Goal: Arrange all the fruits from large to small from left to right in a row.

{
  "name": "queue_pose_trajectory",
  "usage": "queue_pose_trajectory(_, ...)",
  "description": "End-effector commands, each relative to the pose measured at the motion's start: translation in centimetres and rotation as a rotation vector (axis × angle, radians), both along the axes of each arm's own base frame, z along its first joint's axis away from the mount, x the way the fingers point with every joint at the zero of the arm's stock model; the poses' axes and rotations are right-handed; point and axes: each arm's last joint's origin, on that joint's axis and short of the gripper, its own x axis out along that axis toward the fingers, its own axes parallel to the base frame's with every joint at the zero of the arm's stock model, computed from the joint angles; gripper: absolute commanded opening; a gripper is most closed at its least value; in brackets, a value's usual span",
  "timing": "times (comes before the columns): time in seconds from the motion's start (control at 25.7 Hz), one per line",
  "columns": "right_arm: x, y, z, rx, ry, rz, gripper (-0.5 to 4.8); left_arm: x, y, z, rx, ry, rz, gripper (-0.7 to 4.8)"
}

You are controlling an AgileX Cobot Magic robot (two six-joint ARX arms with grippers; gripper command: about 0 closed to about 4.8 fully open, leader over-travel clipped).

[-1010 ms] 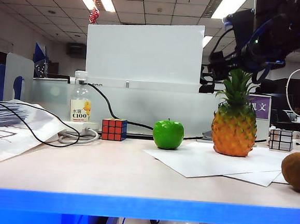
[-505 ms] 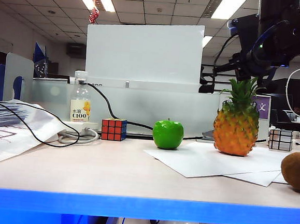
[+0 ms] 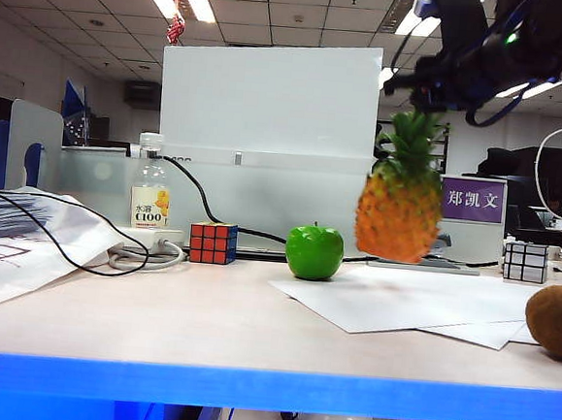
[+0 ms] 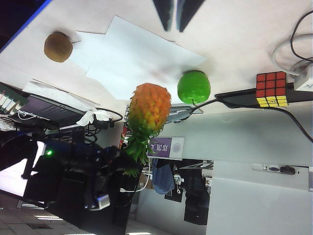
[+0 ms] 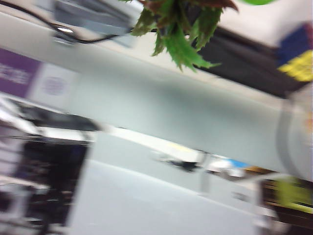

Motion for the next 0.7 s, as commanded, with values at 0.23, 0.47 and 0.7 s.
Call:
queue_pose_trajectory(0.23, -4.3, 1.4, 5.6, 0.183, -0.011, 0.498, -0.02, 0.0, 0.0, 0.0, 0.001, -0.002, 0.0, 0.25)
queue_pose_trajectory(0.47, -7.2, 5.7, 5.2, 0.1, 0.1, 0.783, -0.02, 0.0, 0.0, 0.0, -0.007, 0.008, -0.005, 0.25)
queue_pose_trajectory(0.7, -9.8, 9.9, 3.5, -0.099, 0.125, 0.788, -0.02, 0.0, 0.0, 0.0, -0.008, 0.008, -0.005, 0.25)
